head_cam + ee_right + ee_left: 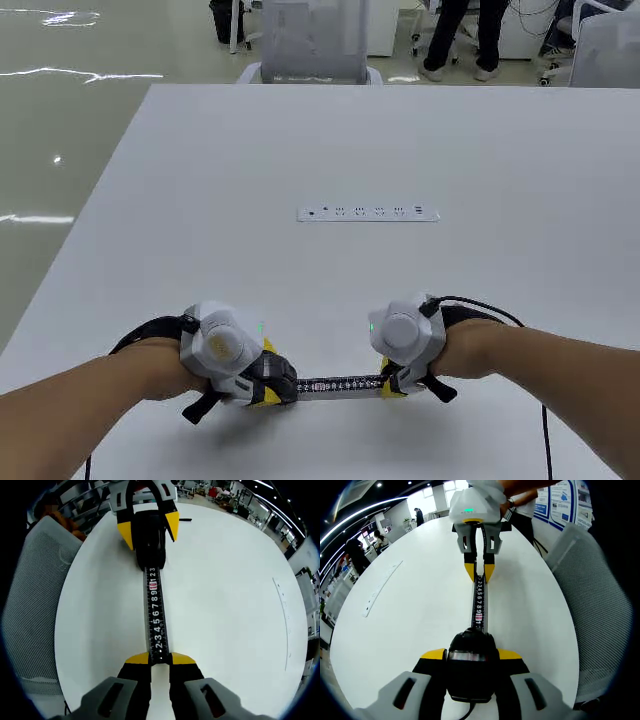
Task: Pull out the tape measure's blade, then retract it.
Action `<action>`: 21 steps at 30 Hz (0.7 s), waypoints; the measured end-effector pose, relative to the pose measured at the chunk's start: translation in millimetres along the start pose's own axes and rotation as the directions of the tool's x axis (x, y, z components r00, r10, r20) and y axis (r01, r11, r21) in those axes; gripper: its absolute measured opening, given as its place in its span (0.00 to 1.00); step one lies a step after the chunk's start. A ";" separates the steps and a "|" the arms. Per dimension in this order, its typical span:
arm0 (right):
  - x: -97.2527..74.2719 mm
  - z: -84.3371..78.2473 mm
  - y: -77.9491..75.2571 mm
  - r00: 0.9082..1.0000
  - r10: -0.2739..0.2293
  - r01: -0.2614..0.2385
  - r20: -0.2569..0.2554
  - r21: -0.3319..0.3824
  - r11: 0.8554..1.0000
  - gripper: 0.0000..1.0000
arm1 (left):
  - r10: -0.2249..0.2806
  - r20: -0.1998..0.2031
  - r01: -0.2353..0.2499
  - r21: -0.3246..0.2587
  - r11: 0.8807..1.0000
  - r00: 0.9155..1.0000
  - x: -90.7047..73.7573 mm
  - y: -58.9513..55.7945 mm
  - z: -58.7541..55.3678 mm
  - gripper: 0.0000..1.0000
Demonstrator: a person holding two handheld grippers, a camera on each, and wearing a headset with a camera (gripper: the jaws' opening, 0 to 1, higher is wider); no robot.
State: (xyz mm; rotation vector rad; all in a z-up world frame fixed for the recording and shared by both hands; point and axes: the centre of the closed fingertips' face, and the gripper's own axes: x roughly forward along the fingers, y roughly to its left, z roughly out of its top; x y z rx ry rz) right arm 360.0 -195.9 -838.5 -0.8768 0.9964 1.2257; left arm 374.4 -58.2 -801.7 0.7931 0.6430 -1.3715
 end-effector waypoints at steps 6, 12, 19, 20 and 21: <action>-1.9 -3.8 0.4 1.000 0.008 -0.008 0.000 0.013 1.000 0.12 | 0.004 -0.008 -0.004 0.011 1.000 1.000 0.5 -0.9 0.5 0.32; -3.5 -6.9 0.2 1.000 0.005 -0.005 -0.008 0.003 1.000 0.12 | 0.007 -0.013 -0.007 0.009 1.000 1.000 0.8 -0.7 0.4 0.32; -4.7 -11.0 -0.8 1.000 0.002 -0.002 -0.009 -0.001 1.000 0.12 | 0.009 -0.011 -0.009 0.008 1.000 1.000 0.6 -0.9 0.5 0.32; -4.7 -12.4 -1.0 1.000 0.002 -0.002 -0.010 0.003 1.000 0.12 | 0.010 -0.002 -0.010 0.003 1.000 1.000 0.3 -0.7 0.8 0.32; -4.8 -13.1 -1.1 1.000 0.002 -0.002 -0.011 0.007 1.000 0.12 | 0.010 0.006 -0.010 -0.003 1.000 1.000 -0.2 -0.2 0.7 0.32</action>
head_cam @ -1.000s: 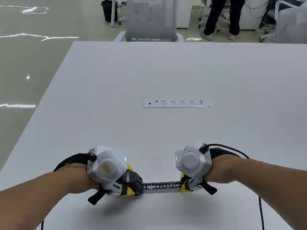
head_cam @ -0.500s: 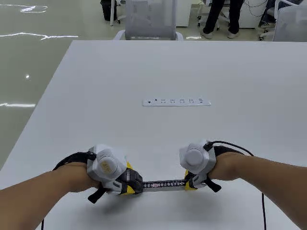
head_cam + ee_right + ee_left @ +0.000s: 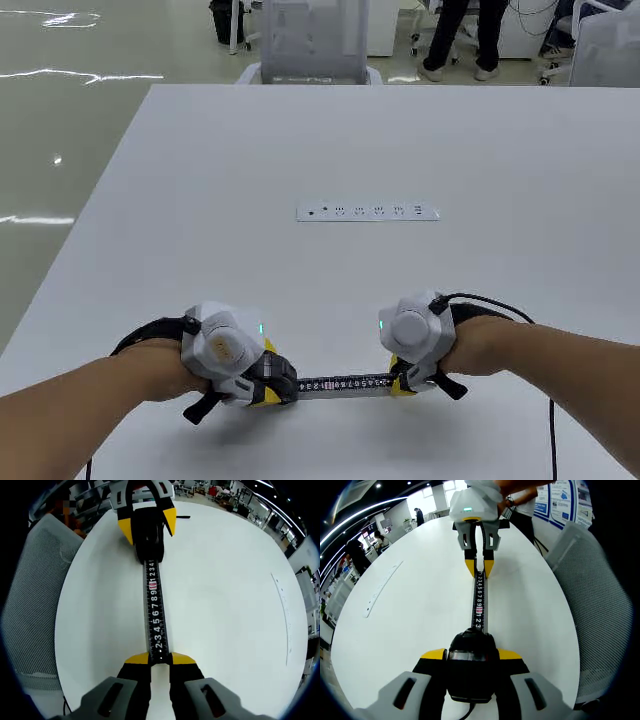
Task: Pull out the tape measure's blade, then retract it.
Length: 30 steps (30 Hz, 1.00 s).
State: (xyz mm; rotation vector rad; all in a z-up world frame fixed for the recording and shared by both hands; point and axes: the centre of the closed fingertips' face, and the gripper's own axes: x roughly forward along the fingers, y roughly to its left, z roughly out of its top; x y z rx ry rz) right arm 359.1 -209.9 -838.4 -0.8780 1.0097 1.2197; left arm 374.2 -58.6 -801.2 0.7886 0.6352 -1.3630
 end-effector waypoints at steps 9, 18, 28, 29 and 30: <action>-3.3 -7.0 0.1 1.000 -0.003 0.003 -0.018 0.006 1.000 0.12 | -0.018 0.000 0.018 -0.014 1.000 1.000 1.0 1.2 0.6 0.32; -4.5 -10.3 -0.8 1.000 -0.005 0.005 -0.022 -0.001 1.000 0.12 | -0.019 -0.003 0.019 -0.016 1.000 1.000 1.1 1.2 0.4 0.32; -6.4 -18.4 -2.0 0.999 -0.005 0.005 -0.032 0.011 1.000 0.12 | -0.021 -0.002 0.021 -0.019 1.000 1.000 1.5 1.0 0.1 0.32; -7.2 -19.3 -1.7 0.999 -0.005 0.006 -0.032 0.012 1.000 0.12 | -0.020 -0.003 0.020 -0.021 1.000 1.000 1.5 1.1 0.0 0.32; -7.5 -19.8 -1.6 0.999 -0.006 0.006 -0.033 0.012 1.000 0.12 | -0.021 -0.004 0.020 -0.020 1.000 1.000 1.5 1.2 -0.1 0.32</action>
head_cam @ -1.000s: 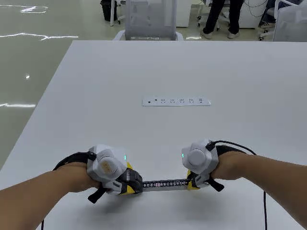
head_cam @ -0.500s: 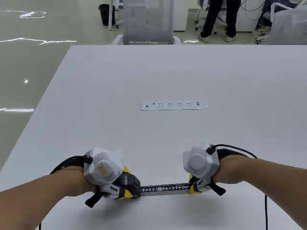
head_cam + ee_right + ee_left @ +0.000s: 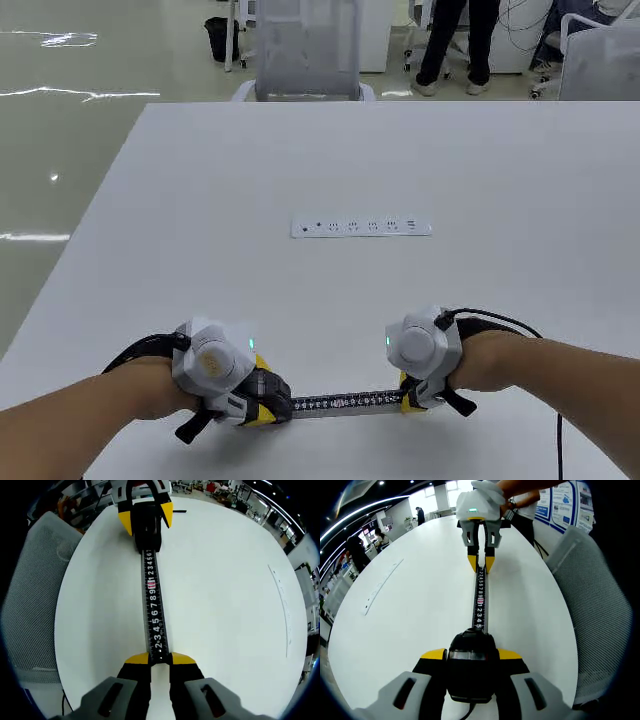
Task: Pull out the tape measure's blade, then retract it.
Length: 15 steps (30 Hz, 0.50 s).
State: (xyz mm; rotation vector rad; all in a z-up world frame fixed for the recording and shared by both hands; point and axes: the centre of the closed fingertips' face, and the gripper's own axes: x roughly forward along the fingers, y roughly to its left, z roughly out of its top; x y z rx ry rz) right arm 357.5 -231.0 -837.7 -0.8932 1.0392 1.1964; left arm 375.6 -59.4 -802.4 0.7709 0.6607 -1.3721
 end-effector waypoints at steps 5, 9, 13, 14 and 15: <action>-1.8 -5.5 -0.1 1.000 -0.003 0.003 -0.003 0.005 1.000 0.12 | -0.001 -0.002 0.001 -0.001 1.000 1.000 0.2 -0.2 0.1 0.32; -2.2 -11.2 -1.1 1.000 -0.006 0.006 -0.007 0.010 1.000 0.12 | -0.002 -0.004 0.002 -0.003 1.000 1.000 0.3 -0.2 -0.1 0.32; -3.6 -15.4 -1.4 1.000 -0.006 0.006 -0.014 0.013 1.000 0.12 | -0.002 -0.008 0.002 -0.001 1.000 1.000 0.4 -0.5 0.3 0.32; -3.6 -16.5 -1.6 1.000 -0.006 0.006 -0.015 0.014 1.000 0.12 | -0.001 -0.008 0.001 -0.001 1.000 1.000 0.4 -0.5 0.2 0.32; -4.8 -16.5 -1.0 1.000 -0.006 0.006 -0.015 0.014 1.000 0.12 | -0.001 -0.008 0.001 -0.001 1.000 1.000 0.4 -0.5 0.3 0.32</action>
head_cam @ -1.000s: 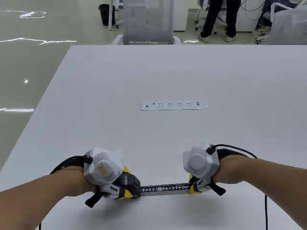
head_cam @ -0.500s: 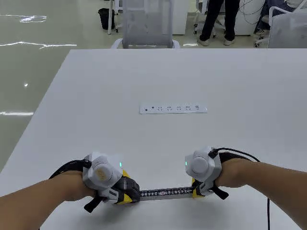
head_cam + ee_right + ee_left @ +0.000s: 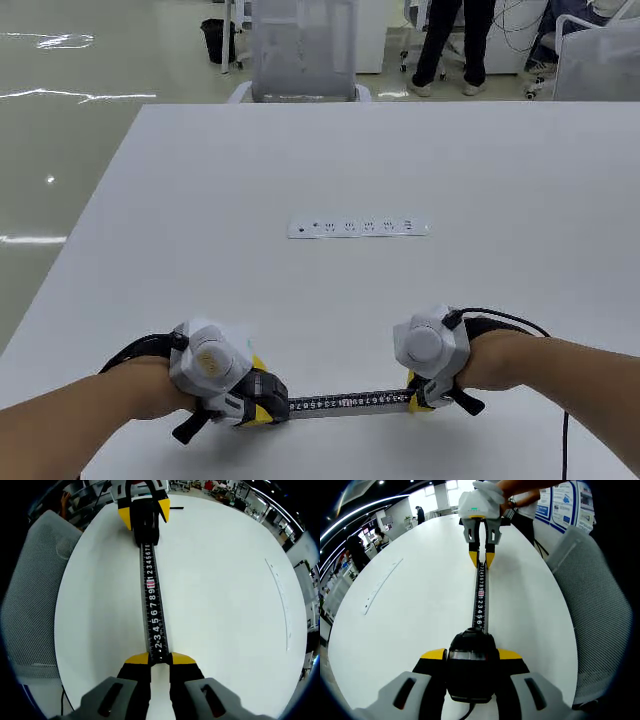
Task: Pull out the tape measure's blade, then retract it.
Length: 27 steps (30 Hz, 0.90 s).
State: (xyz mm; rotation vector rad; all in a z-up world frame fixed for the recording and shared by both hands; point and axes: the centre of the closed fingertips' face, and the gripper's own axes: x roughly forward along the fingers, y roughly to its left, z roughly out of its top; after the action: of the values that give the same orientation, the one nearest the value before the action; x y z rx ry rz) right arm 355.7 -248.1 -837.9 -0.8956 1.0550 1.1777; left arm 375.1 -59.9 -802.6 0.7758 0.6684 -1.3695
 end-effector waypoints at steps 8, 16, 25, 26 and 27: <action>-1.8 -5.0 -0.2 1.000 0.002 -0.002 -0.003 -0.002 1.000 0.12 | 0.000 -0.004 0.000 0.002 1.000 1.000 0.0 -0.2 0.1 0.32; -3.6 -10.8 -0.6 1.000 0.002 -0.002 -0.001 0.001 1.000 0.12 | 0.003 -0.006 -0.003 -0.001 1.000 1.000 0.0 0.1 0.1 0.32; -5.2 -17.2 -2.7 1.000 0.003 -0.003 -0.005 0.012 1.000 0.12 | 0.002 -0.009 -0.002 -0.002 1.000 1.000 0.3 0.8 -1.1 0.32; -5.7 -17.6 -2.2 1.000 0.004 -0.004 -0.006 0.014 1.000 0.12 | 0.003 -0.009 -0.003 -0.003 1.000 1.000 0.4 0.8 -1.1 0.32; -6.1 -18.1 -2.0 1.000 0.004 -0.004 -0.007 0.012 1.000 0.12 | 0.003 -0.010 -0.003 -0.002 1.000 1.000 0.4 0.8 -1.2 0.32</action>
State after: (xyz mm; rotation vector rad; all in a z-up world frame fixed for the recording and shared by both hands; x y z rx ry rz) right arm 354.4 -267.3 -837.1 -0.8887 1.0687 1.1712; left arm 375.9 -59.1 -803.5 0.7816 0.6760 -1.3631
